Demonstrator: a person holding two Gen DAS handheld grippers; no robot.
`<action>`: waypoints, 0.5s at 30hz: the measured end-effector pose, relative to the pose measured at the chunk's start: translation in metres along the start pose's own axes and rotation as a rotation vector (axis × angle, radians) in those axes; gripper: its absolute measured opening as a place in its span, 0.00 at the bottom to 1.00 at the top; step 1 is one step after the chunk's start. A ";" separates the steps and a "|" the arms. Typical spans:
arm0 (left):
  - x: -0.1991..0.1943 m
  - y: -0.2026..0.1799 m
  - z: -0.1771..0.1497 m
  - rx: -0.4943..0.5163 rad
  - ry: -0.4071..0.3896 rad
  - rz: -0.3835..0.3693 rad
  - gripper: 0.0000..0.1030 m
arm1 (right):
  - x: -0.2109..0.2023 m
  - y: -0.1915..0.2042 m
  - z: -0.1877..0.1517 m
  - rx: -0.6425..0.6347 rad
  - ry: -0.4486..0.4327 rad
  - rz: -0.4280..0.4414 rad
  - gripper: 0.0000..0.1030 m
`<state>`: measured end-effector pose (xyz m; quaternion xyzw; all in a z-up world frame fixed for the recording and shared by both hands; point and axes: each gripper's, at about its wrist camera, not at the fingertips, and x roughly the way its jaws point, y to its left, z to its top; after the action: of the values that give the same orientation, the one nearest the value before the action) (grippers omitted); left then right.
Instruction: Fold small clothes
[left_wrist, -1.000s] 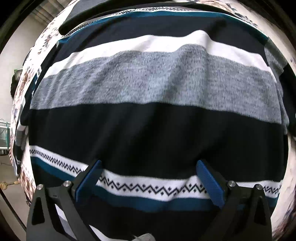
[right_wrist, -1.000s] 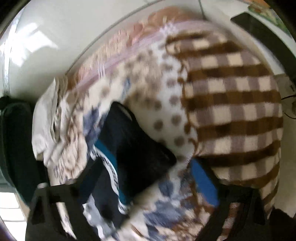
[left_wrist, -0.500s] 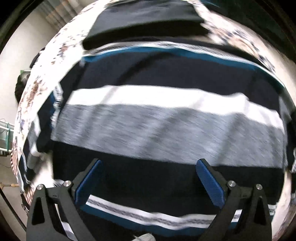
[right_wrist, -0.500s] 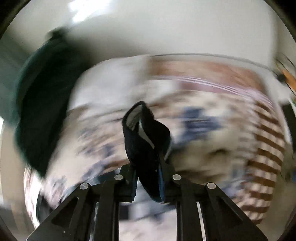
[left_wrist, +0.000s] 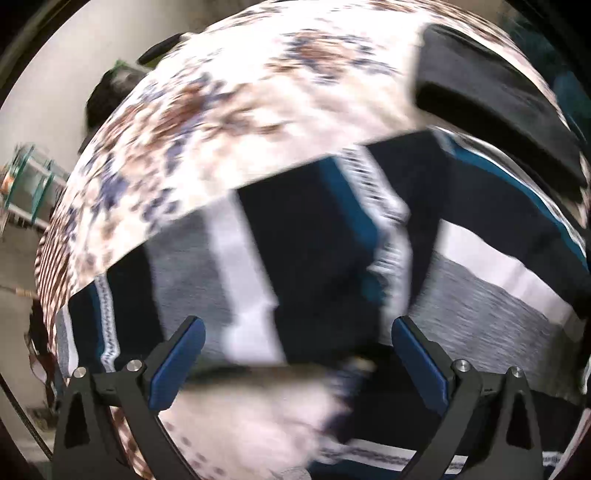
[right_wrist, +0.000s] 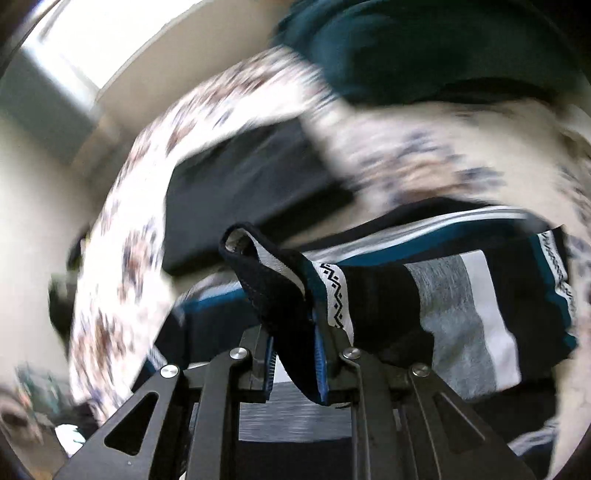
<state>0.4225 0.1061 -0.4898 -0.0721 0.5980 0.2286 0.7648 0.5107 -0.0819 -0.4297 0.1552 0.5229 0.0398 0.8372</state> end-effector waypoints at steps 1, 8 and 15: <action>0.002 0.011 0.002 -0.020 0.004 -0.002 1.00 | 0.014 0.013 -0.006 -0.025 0.024 0.000 0.18; 0.021 0.057 0.002 -0.093 0.039 -0.007 1.00 | 0.084 0.084 -0.040 -0.144 0.102 -0.050 0.18; 0.026 0.073 -0.001 -0.116 0.038 -0.010 1.00 | 0.102 0.114 -0.040 -0.164 0.135 -0.078 0.18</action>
<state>0.3948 0.1776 -0.5031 -0.1237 0.5978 0.2576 0.7490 0.5318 0.0589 -0.4997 0.0626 0.5786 0.0603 0.8110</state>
